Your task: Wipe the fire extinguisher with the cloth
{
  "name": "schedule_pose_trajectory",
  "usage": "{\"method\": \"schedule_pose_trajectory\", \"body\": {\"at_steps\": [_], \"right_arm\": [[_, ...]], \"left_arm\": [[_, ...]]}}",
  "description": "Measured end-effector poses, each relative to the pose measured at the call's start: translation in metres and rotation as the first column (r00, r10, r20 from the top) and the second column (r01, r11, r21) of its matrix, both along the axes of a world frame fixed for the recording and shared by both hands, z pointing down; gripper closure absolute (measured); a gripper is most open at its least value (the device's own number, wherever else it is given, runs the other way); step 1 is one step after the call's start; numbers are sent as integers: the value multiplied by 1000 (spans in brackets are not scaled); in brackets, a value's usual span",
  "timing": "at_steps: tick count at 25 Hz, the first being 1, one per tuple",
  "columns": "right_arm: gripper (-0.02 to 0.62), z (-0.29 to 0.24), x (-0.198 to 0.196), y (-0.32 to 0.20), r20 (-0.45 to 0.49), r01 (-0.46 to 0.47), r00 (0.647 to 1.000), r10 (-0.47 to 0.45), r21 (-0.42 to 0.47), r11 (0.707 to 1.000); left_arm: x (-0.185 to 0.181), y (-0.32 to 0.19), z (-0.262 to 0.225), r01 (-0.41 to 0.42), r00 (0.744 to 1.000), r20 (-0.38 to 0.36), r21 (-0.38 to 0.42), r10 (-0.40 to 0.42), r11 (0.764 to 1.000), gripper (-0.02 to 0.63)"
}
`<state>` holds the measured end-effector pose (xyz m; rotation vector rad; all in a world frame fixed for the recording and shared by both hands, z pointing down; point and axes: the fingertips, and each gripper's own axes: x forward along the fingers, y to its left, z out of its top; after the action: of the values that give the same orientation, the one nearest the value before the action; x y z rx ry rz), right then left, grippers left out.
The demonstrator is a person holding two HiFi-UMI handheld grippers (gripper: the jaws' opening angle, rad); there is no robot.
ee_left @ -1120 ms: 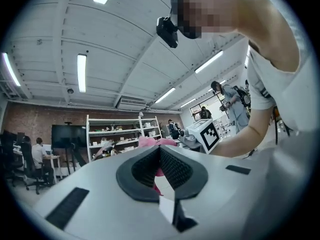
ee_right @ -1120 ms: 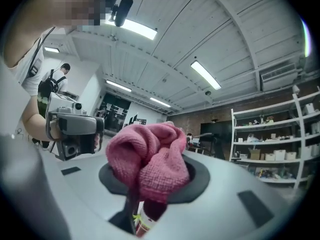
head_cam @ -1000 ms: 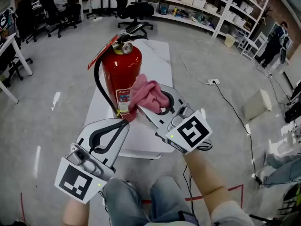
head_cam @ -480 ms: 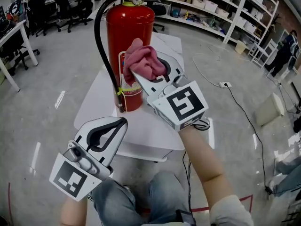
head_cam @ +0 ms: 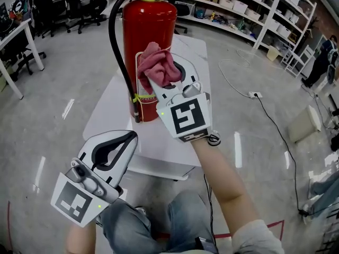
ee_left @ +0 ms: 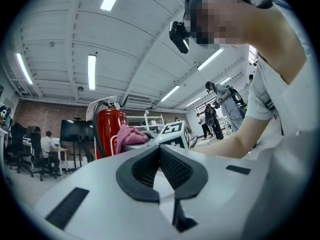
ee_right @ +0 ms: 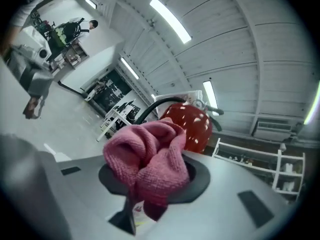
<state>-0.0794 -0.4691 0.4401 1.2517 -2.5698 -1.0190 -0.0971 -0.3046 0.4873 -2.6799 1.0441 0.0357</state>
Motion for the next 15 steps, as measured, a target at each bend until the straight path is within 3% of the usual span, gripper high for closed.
{"method": "schedule_pose_trajectory", "body": {"at_steps": [8, 11, 15], "right_arm": [[457, 135, 1, -2, -134, -65, 990, 48, -128, 990], [457, 147, 1, -3, -146, -82, 987, 62, -131, 988], [459, 119, 3, -4, -153, -90, 985, 76, -83, 993]], "left_arm": [[-1, 3, 13, 3, 1000, 0, -16, -3, 1000, 598], [-2, 5, 20, 4, 1000, 7, -23, -4, 1000, 598], [-2, 7, 19, 5, 1000, 11, -19, -5, 1000, 598]]}}
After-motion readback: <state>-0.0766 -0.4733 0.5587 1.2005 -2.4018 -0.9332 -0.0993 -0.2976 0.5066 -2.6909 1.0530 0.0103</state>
